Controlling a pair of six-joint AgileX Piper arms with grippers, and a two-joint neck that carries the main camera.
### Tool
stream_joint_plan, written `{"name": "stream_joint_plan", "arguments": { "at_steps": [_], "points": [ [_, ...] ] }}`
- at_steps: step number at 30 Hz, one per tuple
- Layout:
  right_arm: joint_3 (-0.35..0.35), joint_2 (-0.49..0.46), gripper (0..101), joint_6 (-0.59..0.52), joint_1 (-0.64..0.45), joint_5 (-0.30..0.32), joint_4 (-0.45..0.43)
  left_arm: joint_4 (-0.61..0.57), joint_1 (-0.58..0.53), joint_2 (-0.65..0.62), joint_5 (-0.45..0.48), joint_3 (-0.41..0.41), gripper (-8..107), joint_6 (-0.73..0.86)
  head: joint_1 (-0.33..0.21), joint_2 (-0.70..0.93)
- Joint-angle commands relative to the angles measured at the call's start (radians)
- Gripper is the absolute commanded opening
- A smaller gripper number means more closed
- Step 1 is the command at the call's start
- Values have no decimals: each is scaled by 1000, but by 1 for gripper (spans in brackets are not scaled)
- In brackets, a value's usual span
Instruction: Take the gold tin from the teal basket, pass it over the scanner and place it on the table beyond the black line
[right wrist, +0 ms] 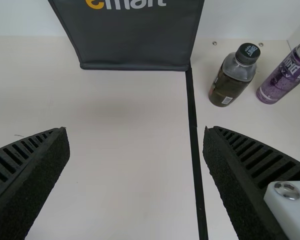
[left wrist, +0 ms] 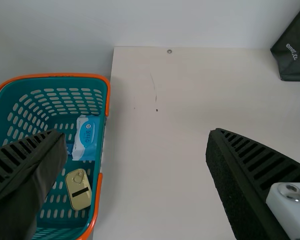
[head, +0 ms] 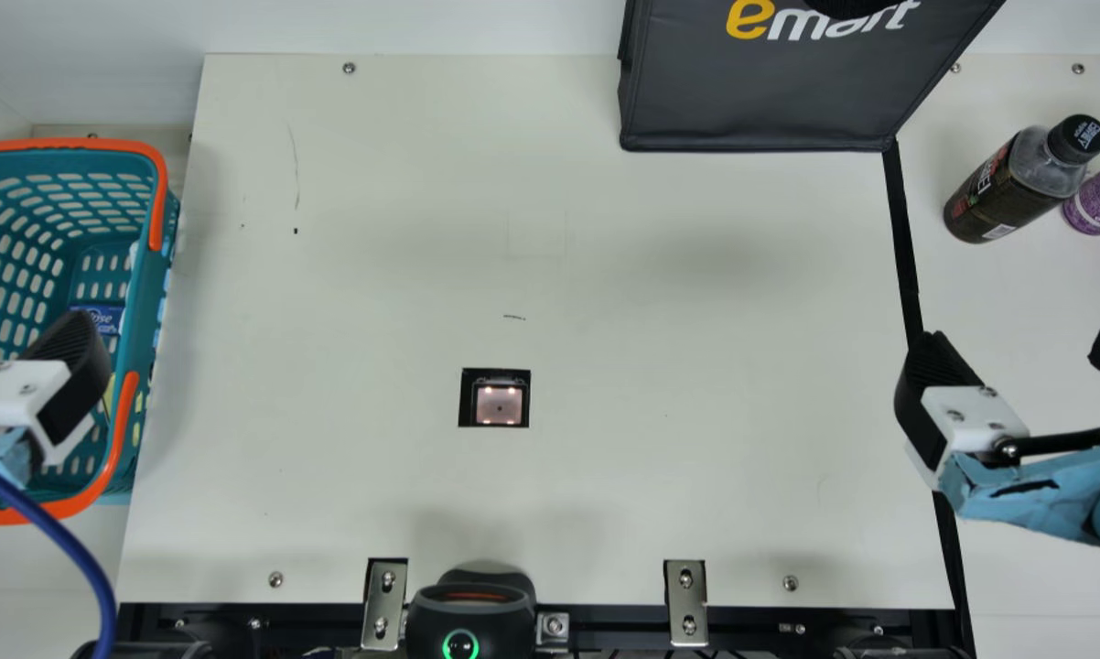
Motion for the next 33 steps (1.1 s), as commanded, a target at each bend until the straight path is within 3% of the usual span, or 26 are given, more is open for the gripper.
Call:
{"name": "stream_joint_plan", "arguments": {
  "at_steps": [1, 15, 25, 33],
  "points": [
    [0, 0, 95, 0, 0, 0, 0, 0, 0, 0, 0, 0, 90, 0, -29, 25],
    [0, 0, 95, 0, 0, 0, 0, 0, 0, 0, 0, 0, 90, 0, -29, 351],
    [0, 0, 95, 0, 0, 0, 0, 2, 3, 2, -2, 0, 90, -3, -29, 351],
    [0, 0, 95, 0, 0, 0, 0, 33, 113, 34, -20, 0, 90, -98, -29, 351]
  ]
}}
